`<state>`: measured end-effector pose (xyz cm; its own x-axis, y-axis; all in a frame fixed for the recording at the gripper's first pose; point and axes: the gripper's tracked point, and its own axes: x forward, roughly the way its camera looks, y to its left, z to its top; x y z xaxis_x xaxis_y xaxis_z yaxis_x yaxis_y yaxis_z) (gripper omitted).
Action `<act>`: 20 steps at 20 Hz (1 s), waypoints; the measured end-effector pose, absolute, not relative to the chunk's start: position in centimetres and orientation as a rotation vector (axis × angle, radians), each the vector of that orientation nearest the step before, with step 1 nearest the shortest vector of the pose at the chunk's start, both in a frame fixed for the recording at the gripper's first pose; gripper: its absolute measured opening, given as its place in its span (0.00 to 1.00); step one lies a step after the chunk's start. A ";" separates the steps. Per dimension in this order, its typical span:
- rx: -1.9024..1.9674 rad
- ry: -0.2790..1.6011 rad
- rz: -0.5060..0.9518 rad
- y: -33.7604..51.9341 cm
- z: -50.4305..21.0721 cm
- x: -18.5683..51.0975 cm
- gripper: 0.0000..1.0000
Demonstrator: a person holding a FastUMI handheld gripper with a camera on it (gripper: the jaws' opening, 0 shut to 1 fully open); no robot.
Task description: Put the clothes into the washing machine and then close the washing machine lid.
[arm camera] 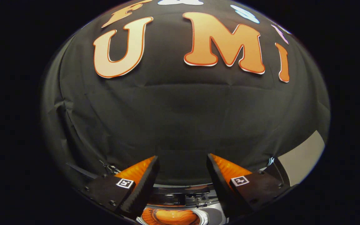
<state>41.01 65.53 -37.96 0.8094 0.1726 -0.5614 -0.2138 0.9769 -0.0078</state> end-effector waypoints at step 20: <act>-0.026 0.382 0.244 63.7 -36.0 34.9 0.99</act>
<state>34.91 63.74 -36.02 0.8990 0.2306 -0.3723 -0.2404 0.9705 0.0205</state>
